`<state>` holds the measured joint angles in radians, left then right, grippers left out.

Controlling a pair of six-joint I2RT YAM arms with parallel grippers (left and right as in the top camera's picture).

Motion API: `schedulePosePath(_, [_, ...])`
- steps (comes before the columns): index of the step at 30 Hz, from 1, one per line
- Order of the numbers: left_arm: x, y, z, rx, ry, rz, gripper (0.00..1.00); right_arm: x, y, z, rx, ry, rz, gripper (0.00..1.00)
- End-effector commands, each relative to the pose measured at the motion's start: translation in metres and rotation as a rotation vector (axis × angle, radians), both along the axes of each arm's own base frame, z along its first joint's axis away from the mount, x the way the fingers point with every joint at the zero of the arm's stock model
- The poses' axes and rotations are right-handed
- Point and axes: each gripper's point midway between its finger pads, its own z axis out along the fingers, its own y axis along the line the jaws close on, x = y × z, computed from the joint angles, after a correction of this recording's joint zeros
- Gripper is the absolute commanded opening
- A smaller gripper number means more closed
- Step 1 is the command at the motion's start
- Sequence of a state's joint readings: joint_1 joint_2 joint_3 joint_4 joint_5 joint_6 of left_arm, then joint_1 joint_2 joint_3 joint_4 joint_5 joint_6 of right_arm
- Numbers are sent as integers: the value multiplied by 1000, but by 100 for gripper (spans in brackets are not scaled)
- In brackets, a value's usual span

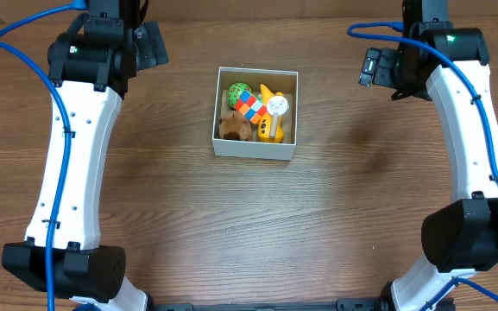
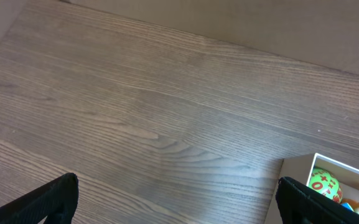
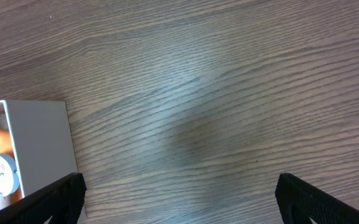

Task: Pack container

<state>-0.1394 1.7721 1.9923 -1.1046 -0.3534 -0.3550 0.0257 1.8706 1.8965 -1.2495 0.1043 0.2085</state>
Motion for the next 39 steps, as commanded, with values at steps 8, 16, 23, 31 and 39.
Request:
schedulePosePath(8, [-1,4,6,22,-8,-1,100,-67,17,244,37,-771,83,100])
schedulePosePath(16, [-1,4,6,23,-8,-1,100,-206,23,340,-15,-1403,181,100])
schedulePosePath(23, [-1,4,6,23,-8,-1,100,-251,10,249,-29,-1547,128,100])
schedulePosePath(31, [-1,4,6,23,-8,-1,100,-225,22,127,-3,-1451,184,100])
schedulePosePath(39, [-1,4,6,22,-8,-2,100,-208,25,65,-2,-1346,192,100])
